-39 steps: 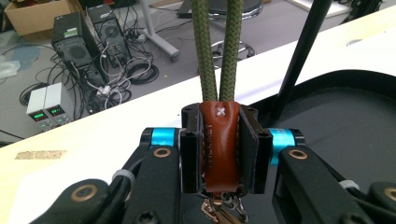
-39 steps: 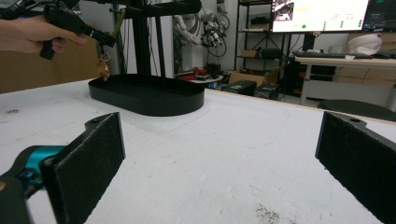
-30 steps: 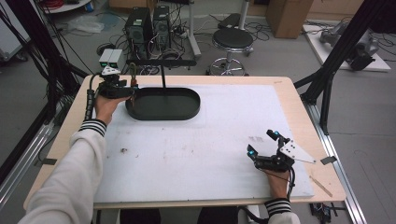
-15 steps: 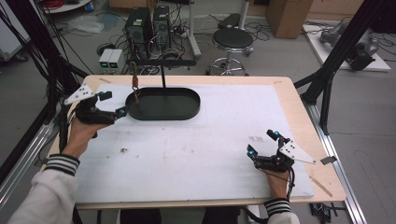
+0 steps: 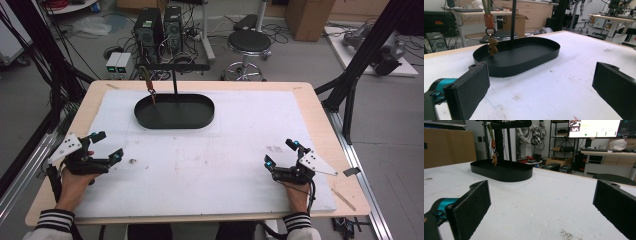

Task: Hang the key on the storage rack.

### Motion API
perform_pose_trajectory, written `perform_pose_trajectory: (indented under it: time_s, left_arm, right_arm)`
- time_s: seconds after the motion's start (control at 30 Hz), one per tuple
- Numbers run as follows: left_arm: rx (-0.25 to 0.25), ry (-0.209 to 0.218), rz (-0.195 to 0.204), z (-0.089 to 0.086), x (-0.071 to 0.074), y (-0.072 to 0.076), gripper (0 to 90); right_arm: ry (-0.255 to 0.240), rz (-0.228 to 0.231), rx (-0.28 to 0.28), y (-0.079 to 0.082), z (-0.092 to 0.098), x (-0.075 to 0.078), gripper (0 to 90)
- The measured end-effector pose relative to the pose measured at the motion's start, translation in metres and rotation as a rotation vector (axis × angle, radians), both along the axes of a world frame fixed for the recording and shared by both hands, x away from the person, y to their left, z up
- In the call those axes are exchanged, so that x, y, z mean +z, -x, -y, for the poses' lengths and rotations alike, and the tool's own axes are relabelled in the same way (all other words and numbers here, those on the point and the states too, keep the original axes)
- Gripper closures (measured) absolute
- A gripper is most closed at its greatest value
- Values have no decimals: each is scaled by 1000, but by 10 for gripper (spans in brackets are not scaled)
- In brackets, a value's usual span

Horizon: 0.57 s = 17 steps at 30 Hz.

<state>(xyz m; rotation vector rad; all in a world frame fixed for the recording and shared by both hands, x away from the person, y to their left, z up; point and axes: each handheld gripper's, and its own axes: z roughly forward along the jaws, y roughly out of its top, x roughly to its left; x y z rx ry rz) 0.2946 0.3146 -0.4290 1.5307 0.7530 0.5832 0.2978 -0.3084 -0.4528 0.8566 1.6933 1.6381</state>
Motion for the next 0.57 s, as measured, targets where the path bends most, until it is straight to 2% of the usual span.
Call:
perform_pose_trajectory:
  time_s: [0.23,0.3,0.37,0.4,0.57]
  left_arm:
    - [20,4,46,0,-22,17,17]
    - [21,22,70,-2,-22,19,17]
    - [24,22,69,-2,-23,19,17]
    - [31,22,68,-1,-23,19,18]
    - [34,14,68,-1,-23,19,36]
  right_arm:
    - [0,1,1,0,0,0,4]
    - [-6,1,0,0,0,0,4]
    - [-8,-3,-1,1,0,0,4]
    - [-3,11,-3,0,1,0,4]
    - [-4,0,-2,1,0,0,4]
